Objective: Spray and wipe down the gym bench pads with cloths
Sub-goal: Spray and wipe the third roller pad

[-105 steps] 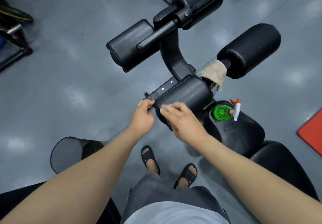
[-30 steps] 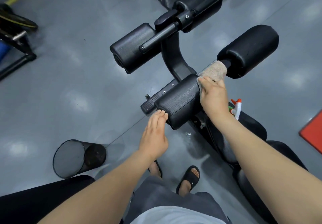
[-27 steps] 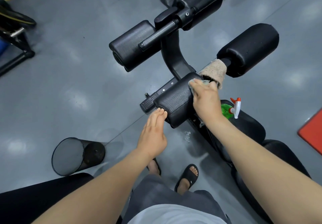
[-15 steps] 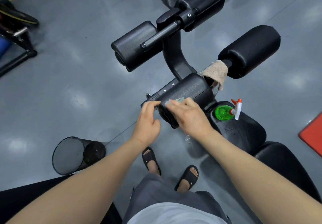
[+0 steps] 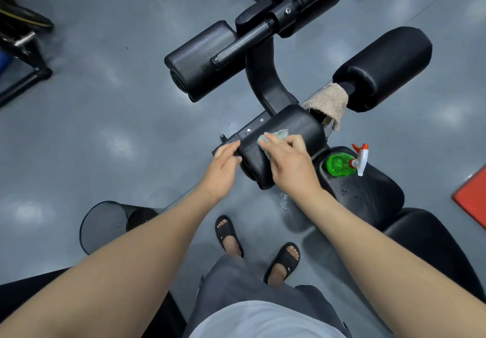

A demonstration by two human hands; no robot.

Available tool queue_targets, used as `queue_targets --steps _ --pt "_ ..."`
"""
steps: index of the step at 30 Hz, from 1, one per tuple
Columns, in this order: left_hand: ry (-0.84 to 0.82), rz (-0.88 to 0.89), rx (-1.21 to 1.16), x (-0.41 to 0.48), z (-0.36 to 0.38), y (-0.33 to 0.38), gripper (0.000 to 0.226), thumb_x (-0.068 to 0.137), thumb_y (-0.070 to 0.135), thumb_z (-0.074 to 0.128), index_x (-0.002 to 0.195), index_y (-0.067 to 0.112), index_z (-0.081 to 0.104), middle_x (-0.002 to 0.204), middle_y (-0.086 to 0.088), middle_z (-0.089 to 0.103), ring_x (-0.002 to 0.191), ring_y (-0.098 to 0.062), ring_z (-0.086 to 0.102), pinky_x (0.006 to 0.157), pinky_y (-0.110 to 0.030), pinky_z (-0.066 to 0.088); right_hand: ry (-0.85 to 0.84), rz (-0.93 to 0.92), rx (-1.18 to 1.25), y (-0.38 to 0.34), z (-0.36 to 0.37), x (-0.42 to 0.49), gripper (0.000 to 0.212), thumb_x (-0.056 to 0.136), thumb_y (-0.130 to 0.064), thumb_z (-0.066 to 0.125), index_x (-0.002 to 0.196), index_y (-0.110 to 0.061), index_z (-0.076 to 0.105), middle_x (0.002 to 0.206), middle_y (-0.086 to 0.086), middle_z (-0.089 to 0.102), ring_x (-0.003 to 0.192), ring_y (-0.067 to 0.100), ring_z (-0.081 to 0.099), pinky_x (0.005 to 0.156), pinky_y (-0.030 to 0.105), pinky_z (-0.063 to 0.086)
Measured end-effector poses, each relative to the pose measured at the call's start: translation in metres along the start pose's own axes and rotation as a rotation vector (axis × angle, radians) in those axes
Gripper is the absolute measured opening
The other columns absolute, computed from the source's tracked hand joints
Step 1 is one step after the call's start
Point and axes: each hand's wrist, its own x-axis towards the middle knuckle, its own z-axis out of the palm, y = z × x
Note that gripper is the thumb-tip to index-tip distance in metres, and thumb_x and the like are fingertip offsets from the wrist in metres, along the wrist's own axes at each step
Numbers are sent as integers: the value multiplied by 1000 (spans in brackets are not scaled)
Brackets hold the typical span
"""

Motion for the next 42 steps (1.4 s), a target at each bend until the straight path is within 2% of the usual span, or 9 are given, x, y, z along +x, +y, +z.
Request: queue_targets --steps 4,7,11,17,22,28,33,38,42 --pt "-85 -162 -73 27 -7 0 50 93 53 40 132 31 64 137 15 59 129 1 51 120 -39 32 -38 -109 -10 -12 9 2 44 85 3 64 125 -15 68 133 -2 66 91 28 47 82 43 53" --pt "-90 -229 -121 41 -2 -2 35 106 47 36 106 32 68 116 18 68 119 -3 59 112 -36 42 -86 -147 -17 -11 7 -5 50 84 6 63 129 -16 64 136 -4 63 92 27 45 77 46 54" --pt "-95 -326 -193 56 4 -6 44 107 47 32 119 23 67 118 1 73 111 -15 67 108 -43 47 -148 -203 -10 4 -4 -17 49 85 5 63 129 -17 65 140 -4 62 92 29 49 80 46 55" --pt "-64 -382 20 67 2 2 53 108 44 23 96 12 63 96 -9 71 93 -24 66 92 -38 50 -55 -94 -5 45 -33 -8 32 96 -11 63 125 -19 72 136 -3 66 87 27 49 82 39 55" --pt "46 -199 352 61 -7 10 38 108 27 28 89 8 55 102 -17 61 93 -29 51 78 -31 34 34 16 -124 24 -24 -3 33 94 -6 58 123 -10 71 132 8 67 87 35 55 85 41 54" --pt "110 82 262 35 -10 12 27 105 19 44 119 18 68 111 2 53 107 -16 55 99 -27 40 -153 -237 -16 -19 5 -27 37 90 -1 58 127 -3 65 128 13 61 103 38 59 91 44 52" --pt "0 35 193 18 -13 14 38 108 15 41 142 16 57 137 -3 51 127 -14 49 102 -13 28 -285 -534 -118 -10 2 -19 28 97 -7 53 121 -8 67 123 8 61 106 29 48 83 43 52" --pt "-61 -71 222 22 -9 18 47 109 39 33 150 22 48 159 1 41 150 -18 30 122 -28 18 -195 -326 -82 0 -15 -12 45 88 -6 66 132 -18 64 116 13 57 91 35 55 74 41 52" --pt "-68 -99 331 28 -7 18 46 105 50 27 109 18 60 118 -5 64 115 -27 58 98 -39 43 -5 21 -107 25 -39 7 35 97 -23 50 125 -16 70 105 18 55 89 37 56 66 45 55"
